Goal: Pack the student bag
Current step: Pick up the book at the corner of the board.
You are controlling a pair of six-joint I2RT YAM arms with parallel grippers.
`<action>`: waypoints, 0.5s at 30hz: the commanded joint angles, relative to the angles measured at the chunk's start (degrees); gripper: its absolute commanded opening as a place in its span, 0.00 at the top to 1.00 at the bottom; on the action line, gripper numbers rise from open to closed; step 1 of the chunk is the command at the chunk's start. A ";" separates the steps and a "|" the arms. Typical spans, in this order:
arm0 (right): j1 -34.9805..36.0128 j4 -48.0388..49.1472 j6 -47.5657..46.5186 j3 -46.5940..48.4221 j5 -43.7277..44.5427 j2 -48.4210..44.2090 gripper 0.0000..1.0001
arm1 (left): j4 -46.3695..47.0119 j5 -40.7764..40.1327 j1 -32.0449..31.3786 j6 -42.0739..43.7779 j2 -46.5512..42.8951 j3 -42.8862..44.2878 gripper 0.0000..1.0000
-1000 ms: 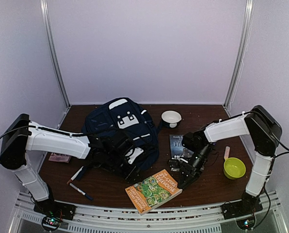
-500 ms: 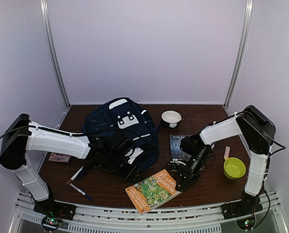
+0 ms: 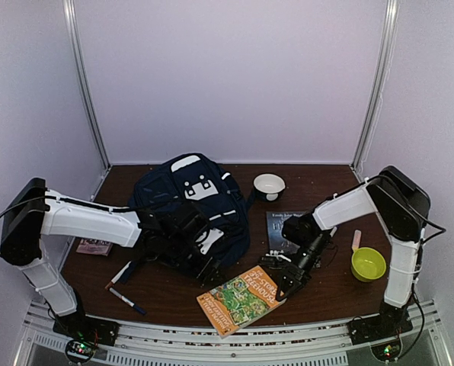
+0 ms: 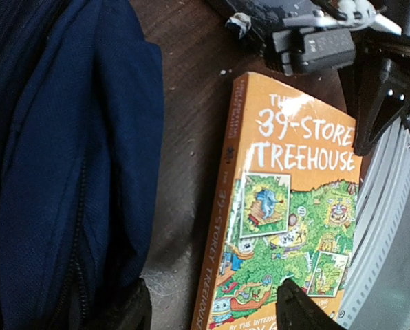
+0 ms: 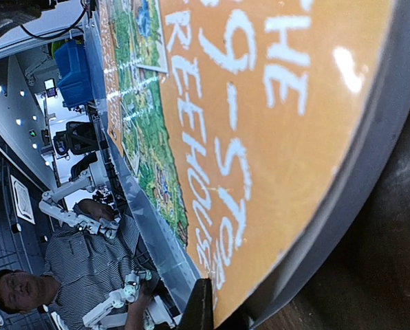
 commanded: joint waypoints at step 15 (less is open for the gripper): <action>0.96 23.00 8.66 -10.93 15.12 -7.55 1.00 | 9.33 14.61 5.39 -3.37 5.72 -3.85 0.27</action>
